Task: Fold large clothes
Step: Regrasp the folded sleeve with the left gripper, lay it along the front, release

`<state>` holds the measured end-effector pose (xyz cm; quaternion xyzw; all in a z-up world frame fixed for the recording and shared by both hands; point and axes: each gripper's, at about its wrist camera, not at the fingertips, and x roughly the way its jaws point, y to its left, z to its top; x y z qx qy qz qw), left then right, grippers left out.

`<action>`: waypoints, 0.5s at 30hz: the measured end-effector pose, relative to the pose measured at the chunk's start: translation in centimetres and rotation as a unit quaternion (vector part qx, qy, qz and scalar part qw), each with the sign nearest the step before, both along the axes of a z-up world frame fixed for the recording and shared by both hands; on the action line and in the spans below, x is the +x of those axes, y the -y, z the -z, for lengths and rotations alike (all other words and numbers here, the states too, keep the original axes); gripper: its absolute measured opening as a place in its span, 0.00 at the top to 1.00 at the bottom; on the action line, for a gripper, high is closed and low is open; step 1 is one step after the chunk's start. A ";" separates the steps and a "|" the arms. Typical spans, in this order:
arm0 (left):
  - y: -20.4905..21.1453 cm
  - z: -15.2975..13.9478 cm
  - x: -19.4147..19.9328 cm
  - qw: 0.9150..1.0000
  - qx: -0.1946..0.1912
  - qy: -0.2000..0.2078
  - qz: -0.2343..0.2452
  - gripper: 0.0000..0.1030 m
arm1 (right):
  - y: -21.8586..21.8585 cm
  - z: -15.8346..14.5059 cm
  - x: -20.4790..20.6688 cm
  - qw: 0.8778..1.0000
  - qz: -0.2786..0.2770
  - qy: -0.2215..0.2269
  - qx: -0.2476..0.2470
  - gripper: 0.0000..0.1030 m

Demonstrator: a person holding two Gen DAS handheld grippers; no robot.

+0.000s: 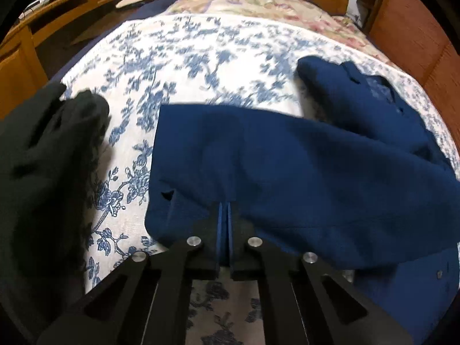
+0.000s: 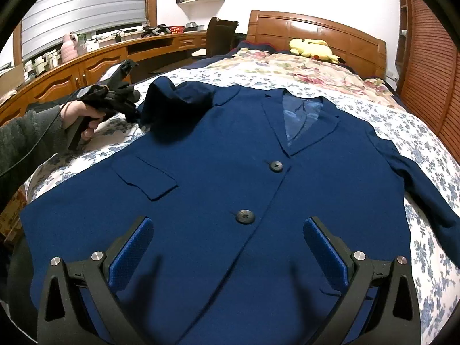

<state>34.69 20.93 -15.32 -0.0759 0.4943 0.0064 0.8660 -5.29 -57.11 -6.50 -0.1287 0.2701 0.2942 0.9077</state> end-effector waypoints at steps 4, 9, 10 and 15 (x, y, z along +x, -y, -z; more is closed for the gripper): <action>2.2 -3.5 -1.6 0.999 -0.003 0.039 0.021 0.97 | 0.5 -0.4 -0.4 1.000 0.006 0.004 0.006 0.00; 7.2 -9.1 -4.2 0.994 -0.002 0.085 0.072 0.97 | 1.7 -1.0 -1.6 1.000 0.018 0.012 0.022 0.00; 8.1 -10.2 -4.8 0.992 -0.003 0.094 0.081 0.97 | 2.0 -1.1 -1.9 0.999 0.021 0.014 0.025 0.00; 13.6 -15.3 -6.8 0.982 0.000 0.134 0.133 0.97 | 3.8 -1.3 -3.6 0.999 0.034 0.024 0.032 0.00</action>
